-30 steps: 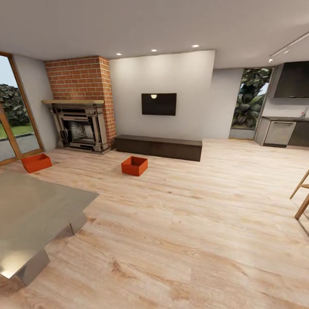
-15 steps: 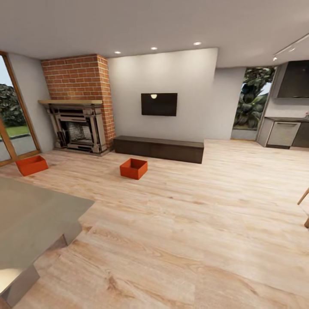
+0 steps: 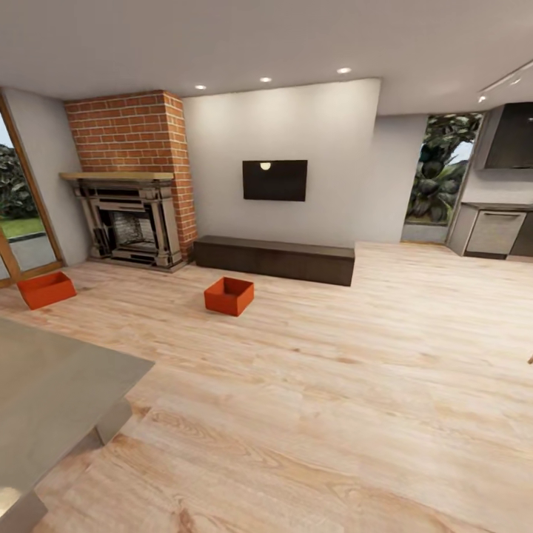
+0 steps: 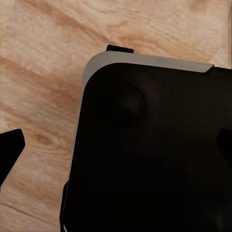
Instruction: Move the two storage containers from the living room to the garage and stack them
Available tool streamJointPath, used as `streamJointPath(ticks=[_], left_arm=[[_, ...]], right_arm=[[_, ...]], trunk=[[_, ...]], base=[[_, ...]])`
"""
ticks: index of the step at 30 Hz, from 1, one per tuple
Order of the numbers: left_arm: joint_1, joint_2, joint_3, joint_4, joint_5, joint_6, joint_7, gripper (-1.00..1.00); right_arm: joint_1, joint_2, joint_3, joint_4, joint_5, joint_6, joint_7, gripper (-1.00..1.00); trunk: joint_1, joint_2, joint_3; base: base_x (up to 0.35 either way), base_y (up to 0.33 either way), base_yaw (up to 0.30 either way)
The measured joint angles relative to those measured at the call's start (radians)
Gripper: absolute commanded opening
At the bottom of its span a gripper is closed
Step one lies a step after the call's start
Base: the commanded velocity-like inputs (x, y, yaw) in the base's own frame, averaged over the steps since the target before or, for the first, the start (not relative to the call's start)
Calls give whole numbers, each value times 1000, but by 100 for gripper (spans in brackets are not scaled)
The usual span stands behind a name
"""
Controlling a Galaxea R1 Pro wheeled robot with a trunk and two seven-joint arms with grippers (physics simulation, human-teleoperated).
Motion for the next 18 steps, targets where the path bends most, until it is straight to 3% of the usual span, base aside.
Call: streamJointPath(ticks=[18], left_arm=[[0,0,0,0,0,0,0,100]], right_arm=[[0,0,0,0,0,0,0,100]], trunk=[[0,0,0]], base=[[314,0,0]])
